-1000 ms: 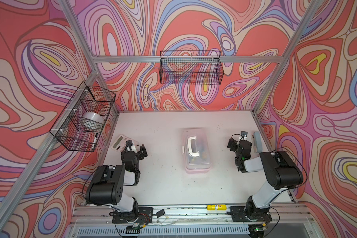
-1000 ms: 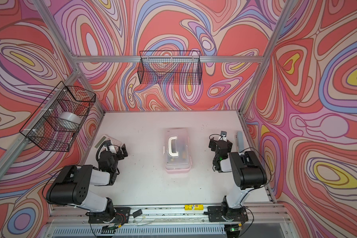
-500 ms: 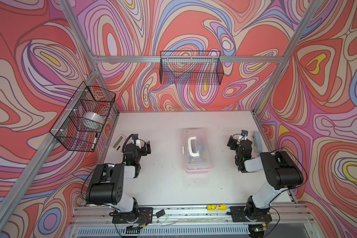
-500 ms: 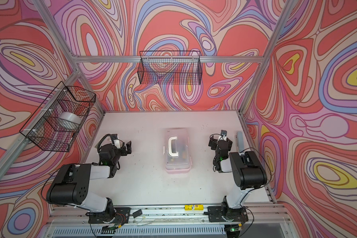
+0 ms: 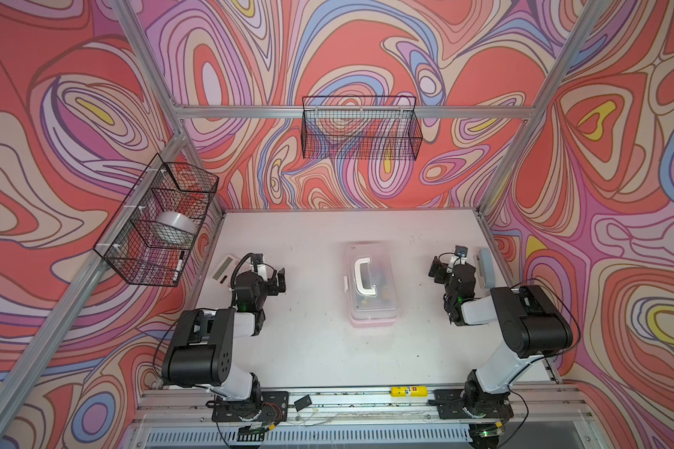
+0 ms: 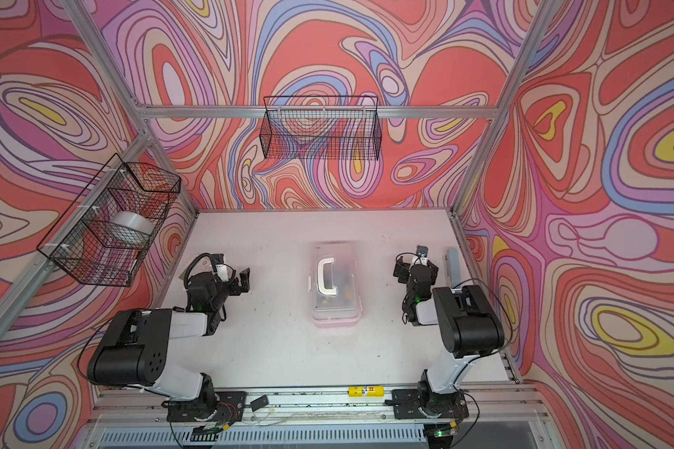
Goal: Pack the tool kit
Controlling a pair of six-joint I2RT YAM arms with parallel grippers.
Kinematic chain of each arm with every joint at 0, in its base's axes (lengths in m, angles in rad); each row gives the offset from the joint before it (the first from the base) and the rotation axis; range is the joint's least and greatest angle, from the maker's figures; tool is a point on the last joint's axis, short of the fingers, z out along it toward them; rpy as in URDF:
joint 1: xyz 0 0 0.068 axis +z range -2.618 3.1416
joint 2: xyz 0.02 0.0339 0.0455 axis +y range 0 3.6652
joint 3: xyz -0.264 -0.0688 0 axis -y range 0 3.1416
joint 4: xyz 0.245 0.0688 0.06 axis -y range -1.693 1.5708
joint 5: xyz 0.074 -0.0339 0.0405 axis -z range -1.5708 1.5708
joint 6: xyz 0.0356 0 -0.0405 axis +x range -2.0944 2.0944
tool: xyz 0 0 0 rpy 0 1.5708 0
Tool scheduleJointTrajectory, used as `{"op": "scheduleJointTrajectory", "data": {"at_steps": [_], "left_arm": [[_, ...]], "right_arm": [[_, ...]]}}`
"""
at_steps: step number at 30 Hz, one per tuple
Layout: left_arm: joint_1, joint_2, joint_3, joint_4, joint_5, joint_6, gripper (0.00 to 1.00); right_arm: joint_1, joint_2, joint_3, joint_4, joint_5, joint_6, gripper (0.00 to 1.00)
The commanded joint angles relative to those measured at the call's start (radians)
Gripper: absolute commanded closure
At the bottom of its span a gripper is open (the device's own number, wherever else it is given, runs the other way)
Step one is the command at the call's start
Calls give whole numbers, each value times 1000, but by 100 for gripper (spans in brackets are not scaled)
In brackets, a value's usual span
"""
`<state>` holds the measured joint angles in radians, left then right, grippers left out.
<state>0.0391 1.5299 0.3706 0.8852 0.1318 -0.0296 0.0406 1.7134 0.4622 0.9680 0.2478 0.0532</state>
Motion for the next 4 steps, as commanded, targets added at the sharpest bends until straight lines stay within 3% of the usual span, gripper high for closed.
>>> {"op": "scheduleJointTrajectory", "data": {"at_steps": [1,4], "left_arm": [[8,7,1,3,21,13,0],[13,8,-1,9,33,11,0]], "right_arm": [[-5,8,5,3,-5,-3,2],[-5,3,-5,19,-3,-3,2]]}}
